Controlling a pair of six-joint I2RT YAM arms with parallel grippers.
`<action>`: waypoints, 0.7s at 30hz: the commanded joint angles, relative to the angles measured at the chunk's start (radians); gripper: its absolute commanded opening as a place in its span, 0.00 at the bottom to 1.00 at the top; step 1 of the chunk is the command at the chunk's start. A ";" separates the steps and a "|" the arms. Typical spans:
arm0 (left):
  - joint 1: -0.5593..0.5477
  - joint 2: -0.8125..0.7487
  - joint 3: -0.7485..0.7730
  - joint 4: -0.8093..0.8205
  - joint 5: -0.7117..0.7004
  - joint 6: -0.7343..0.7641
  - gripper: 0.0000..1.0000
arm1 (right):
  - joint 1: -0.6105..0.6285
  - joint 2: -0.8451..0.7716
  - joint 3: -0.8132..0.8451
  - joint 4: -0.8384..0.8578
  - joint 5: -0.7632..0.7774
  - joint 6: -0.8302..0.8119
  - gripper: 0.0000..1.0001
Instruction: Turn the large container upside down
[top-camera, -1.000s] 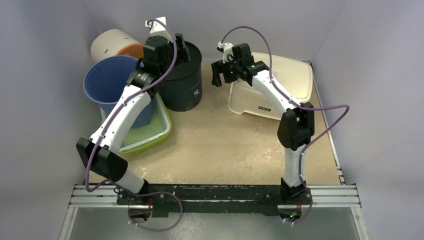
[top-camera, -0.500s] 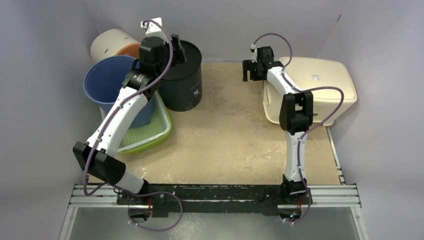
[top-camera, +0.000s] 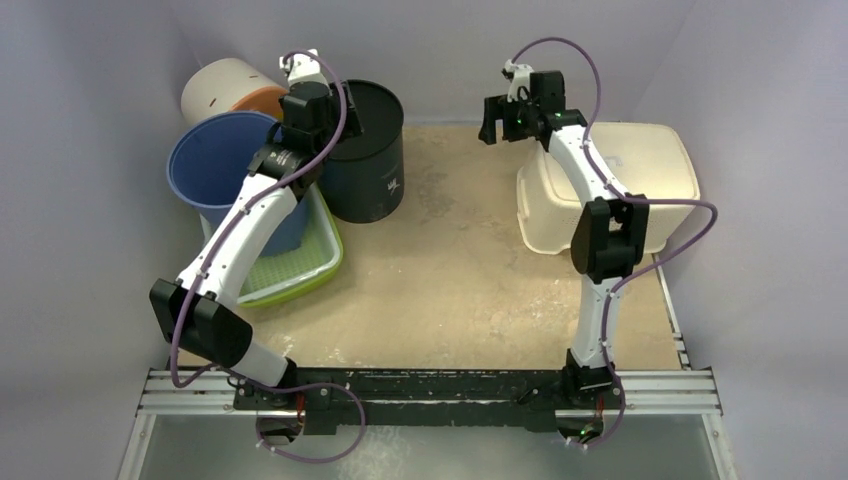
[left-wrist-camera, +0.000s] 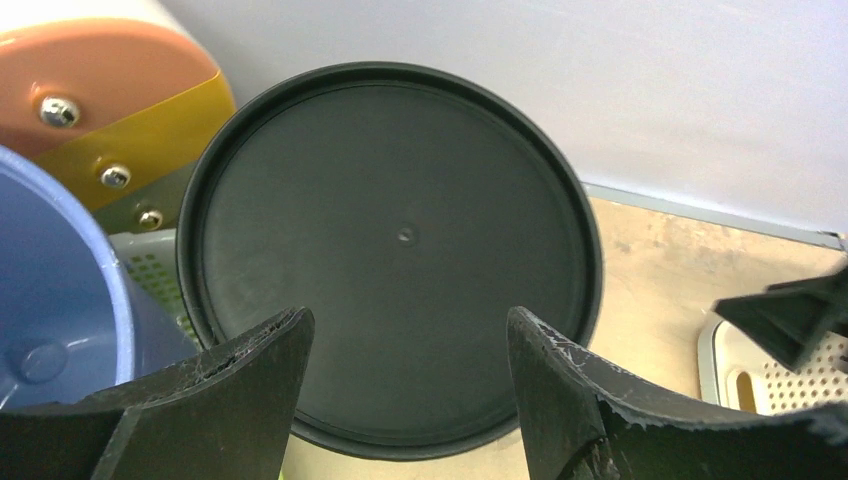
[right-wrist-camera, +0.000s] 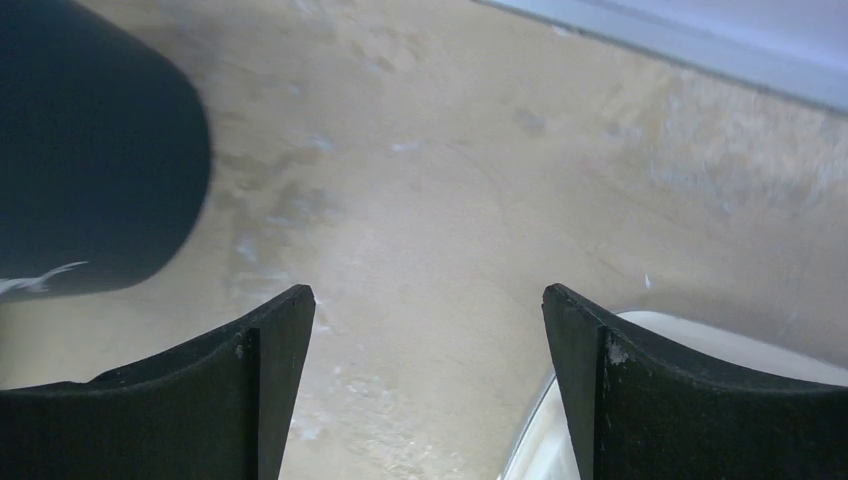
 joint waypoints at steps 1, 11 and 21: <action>0.046 0.014 -0.025 0.045 -0.066 -0.051 0.70 | 0.059 -0.115 0.020 0.043 -0.131 -0.062 0.87; 0.151 0.067 -0.018 0.204 -0.104 -0.089 0.71 | 0.080 -0.128 0.005 0.051 -0.190 -0.020 0.87; 0.257 0.173 0.018 0.232 0.087 -0.200 0.71 | 0.080 -0.152 0.012 0.038 -0.186 -0.002 0.87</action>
